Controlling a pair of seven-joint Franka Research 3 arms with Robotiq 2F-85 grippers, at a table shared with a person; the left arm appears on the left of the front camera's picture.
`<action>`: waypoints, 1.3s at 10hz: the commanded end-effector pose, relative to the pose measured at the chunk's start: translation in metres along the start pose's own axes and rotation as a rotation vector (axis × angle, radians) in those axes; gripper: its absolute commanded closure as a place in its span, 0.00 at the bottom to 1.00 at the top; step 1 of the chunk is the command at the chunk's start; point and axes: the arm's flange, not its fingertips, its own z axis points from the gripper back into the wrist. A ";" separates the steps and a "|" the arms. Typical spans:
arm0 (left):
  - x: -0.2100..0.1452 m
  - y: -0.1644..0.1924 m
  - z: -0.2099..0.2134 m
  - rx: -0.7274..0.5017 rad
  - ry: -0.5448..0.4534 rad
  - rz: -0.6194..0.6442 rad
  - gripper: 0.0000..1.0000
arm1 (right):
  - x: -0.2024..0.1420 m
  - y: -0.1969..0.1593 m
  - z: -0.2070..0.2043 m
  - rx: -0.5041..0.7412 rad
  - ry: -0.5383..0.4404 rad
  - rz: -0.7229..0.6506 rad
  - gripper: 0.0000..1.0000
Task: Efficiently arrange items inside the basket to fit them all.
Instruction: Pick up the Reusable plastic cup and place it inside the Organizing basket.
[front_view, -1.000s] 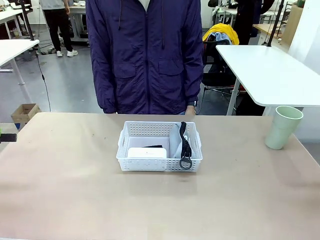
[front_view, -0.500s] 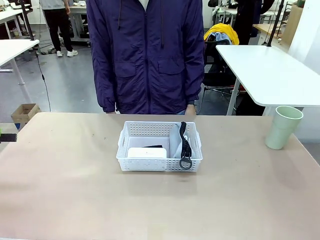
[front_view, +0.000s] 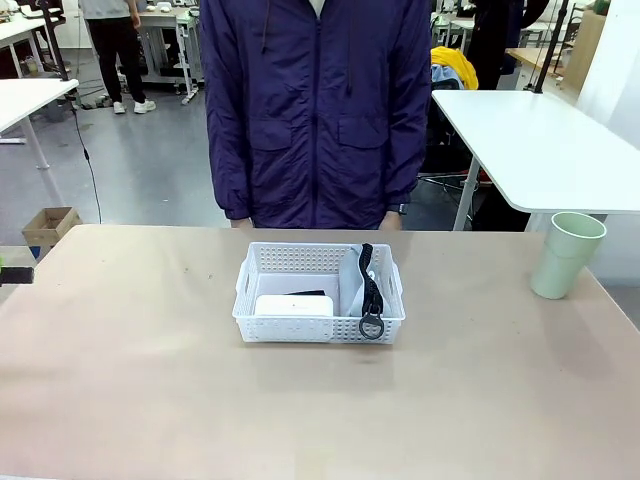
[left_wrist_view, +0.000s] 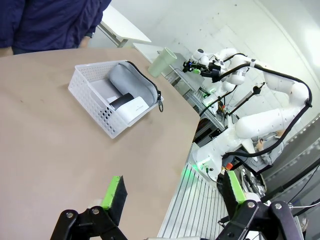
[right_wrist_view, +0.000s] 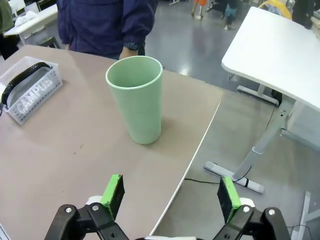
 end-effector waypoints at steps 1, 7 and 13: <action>0.000 -0.004 -0.001 -0.003 -0.001 0.000 0.00 | -0.010 0.007 -0.019 -0.026 0.022 0.019 0.00; 0.000 -0.004 -0.001 -0.003 -0.001 0.000 0.00 | -0.056 -0.001 -0.108 0.056 -0.054 0.028 0.00; 0.000 -0.004 -0.001 -0.003 -0.001 0.000 0.00 | -0.077 -0.007 -0.179 0.096 -0.018 0.040 0.00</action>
